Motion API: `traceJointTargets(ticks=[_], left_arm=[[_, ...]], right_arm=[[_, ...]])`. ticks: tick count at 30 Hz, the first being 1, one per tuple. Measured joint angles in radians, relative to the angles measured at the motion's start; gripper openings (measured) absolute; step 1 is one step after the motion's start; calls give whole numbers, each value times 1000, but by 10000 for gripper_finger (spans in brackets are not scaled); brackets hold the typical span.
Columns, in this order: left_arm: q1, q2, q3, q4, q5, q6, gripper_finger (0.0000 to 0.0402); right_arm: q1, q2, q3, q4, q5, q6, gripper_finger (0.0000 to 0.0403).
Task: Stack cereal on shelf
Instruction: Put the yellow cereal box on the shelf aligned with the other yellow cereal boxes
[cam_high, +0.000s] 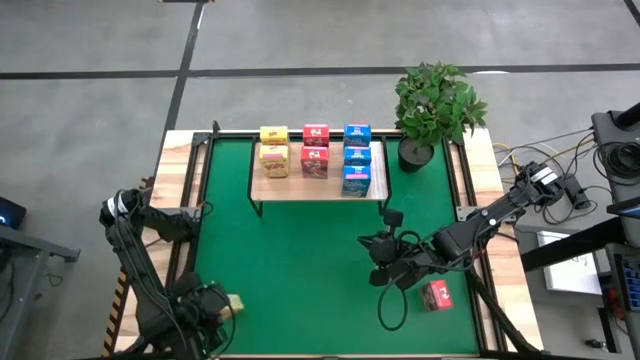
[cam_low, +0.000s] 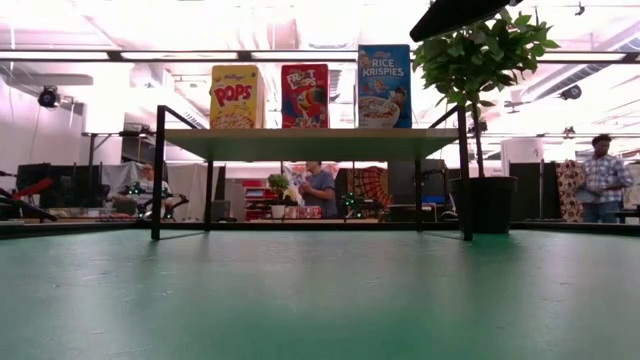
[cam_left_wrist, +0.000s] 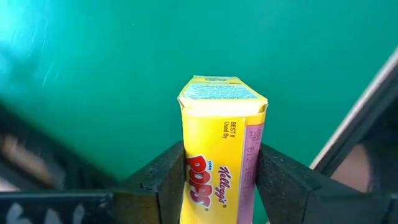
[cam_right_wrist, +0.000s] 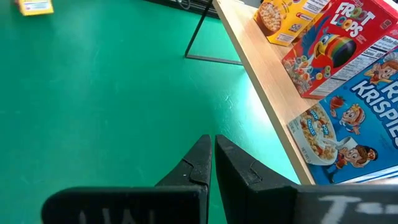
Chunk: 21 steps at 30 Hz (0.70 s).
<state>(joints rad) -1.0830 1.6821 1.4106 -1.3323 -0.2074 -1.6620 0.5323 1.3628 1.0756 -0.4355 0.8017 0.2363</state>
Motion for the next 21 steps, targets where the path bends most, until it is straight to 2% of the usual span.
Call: traceJointTargets(ticks=[6,11,14,21], left_arm=[[53,0,61,35,-214,214,155],[153,0,157,36,-381,543,155],[238,0,227,34,-423,782,155],[478,0,411,-46,-426,1310,155]], right_arm=[[0,0,0,0,0,0,11],[0,0,0,2,0,0,11],[0,0,0,3,0,0,11],[0,0,0,4,0,0,11]])
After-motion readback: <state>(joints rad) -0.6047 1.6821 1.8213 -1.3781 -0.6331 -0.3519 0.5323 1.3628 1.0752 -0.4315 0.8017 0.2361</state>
